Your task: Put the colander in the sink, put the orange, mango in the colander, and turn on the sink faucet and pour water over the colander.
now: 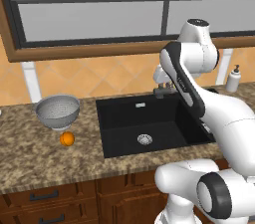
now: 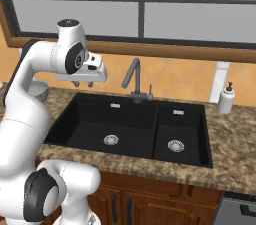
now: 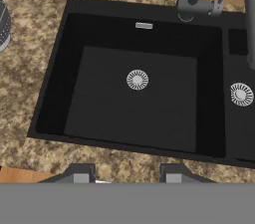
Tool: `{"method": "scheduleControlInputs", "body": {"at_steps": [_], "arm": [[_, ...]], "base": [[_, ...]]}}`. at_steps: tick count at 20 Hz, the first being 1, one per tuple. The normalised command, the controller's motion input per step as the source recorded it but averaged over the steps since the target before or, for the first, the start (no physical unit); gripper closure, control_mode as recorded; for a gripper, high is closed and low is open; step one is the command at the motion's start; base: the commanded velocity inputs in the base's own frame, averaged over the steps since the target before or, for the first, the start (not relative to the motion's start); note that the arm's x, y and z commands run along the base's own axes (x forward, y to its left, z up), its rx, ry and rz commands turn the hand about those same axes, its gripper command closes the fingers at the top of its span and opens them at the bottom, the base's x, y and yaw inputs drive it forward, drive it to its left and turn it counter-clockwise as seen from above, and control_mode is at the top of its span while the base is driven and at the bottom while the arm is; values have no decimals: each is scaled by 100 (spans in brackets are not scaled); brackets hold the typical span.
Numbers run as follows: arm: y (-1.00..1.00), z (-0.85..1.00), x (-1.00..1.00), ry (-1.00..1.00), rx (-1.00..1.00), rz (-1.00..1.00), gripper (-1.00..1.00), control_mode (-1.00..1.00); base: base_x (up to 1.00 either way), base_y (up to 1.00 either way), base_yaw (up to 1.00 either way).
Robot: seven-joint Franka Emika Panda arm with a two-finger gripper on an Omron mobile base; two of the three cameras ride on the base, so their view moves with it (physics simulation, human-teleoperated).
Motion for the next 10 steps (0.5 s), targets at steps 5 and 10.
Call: {"method": "scheduleControlInputs", "body": {"at_steps": [5,10], "arm": [[9,-1,-17,0,6,0,-100,-100],[52,-15,-18,0,2,-8,-100,-100]], "base": [[0,0,0],[0,0,0]]}}
